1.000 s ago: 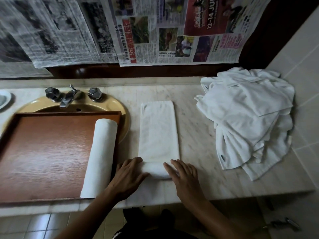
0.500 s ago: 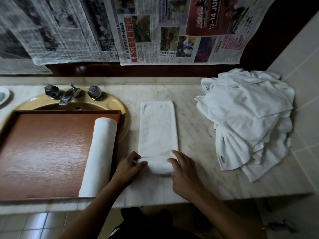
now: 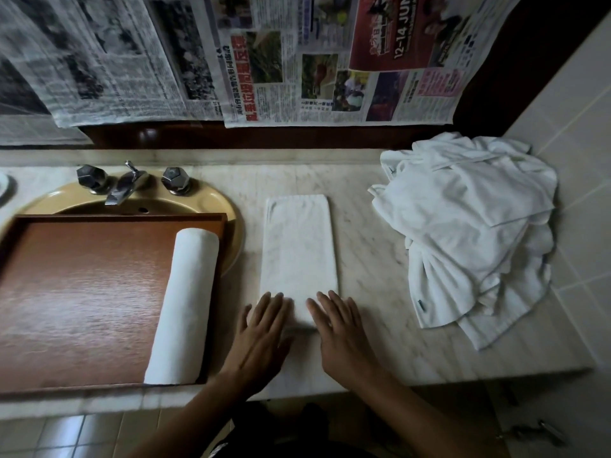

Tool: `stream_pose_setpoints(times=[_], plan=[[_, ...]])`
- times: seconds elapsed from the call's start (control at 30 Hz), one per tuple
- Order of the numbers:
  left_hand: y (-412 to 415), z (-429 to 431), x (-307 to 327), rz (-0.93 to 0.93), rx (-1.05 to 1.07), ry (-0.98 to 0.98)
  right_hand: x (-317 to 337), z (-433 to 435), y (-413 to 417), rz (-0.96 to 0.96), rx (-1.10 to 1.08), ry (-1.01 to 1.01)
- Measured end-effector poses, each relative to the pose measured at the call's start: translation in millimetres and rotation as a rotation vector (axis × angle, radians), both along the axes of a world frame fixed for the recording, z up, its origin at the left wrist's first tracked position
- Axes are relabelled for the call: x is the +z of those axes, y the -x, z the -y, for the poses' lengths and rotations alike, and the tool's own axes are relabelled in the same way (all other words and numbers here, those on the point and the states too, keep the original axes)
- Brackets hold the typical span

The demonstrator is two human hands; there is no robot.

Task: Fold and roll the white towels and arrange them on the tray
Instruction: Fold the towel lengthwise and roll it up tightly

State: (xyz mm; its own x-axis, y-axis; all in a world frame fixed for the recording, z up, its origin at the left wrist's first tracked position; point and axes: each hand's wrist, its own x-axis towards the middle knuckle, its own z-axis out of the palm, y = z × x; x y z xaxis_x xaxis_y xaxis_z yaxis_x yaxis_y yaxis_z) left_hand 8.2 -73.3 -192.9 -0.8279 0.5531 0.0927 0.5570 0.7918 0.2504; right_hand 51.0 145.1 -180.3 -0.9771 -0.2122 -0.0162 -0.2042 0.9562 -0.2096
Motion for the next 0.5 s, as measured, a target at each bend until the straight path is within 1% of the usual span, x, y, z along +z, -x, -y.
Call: stream_pose_setpoints(times=[0.1, 0.17, 0.23, 0.33, 0.5], plan=[[16.4, 4.5, -0.3, 0.091, -0.010, 0.052, 3.2, -5.6, 15.2, 0.028, 0.002, -0.005], [30.3, 4.6, 5.1, 0.148, -0.019, 0.080, 7.9, -11.0, 28.3, 0.048, 0.015, 0.027], [42.5, 4.7, 10.6, 0.193, -0.044, 0.065, 14.9, -17.1, 40.1, 0.095, 0.032, 0.050], [48.3, 7.2, 14.5, 0.186, -0.047, 0.043, 18.1, -25.9, 46.1, 0.180, 0.057, 0.078], [19.7, 7.4, 14.5, 0.253, -0.003, -0.038, 17.9, -34.6, 28.0, 0.257, 0.091, 0.126]])
